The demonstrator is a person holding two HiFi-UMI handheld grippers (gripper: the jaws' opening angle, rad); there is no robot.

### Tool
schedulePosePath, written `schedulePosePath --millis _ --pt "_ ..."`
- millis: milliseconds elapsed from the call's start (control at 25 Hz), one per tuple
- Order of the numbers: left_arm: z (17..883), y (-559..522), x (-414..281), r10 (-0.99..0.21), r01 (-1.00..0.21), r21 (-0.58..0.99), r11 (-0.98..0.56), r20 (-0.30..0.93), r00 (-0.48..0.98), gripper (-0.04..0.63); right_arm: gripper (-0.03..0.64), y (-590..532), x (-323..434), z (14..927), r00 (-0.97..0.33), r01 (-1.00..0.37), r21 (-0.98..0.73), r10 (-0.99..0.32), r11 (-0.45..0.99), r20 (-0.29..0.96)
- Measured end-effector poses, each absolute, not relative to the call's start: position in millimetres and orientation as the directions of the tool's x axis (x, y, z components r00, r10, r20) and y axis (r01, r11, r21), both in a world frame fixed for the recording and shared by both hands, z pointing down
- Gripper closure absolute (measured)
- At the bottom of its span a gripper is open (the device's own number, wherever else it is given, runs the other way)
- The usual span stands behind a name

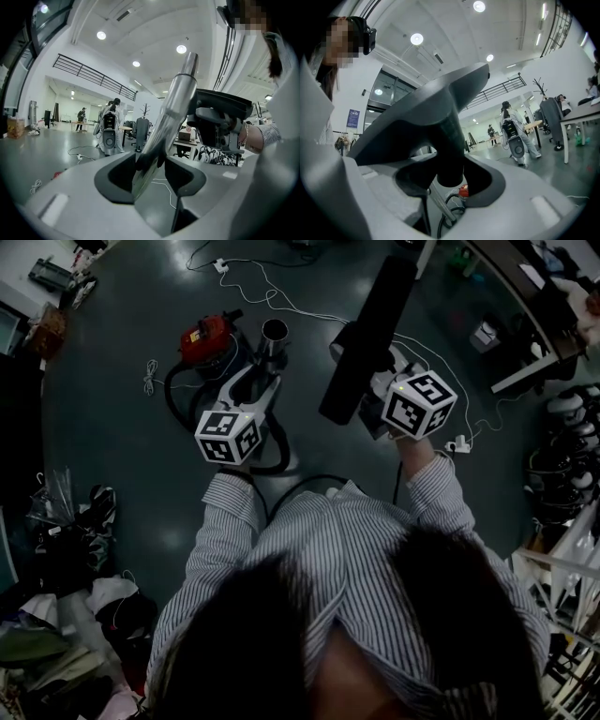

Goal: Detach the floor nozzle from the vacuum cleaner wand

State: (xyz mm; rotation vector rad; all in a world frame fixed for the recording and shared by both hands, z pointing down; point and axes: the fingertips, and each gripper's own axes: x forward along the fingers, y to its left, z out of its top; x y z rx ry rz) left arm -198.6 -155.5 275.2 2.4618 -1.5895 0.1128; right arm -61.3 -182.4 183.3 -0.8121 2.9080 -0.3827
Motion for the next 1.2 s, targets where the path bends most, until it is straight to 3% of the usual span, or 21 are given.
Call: schedulePosePath --millis 1200 --pt "294.7 -151.8 -192.2 -0.881 -0.908 0.139 -0.396 0.223 0.418 0.399 0.439 -168.9 -77.0 186.4 -0.886 -0.451 -0.236 -0.464 0.861 0.001"
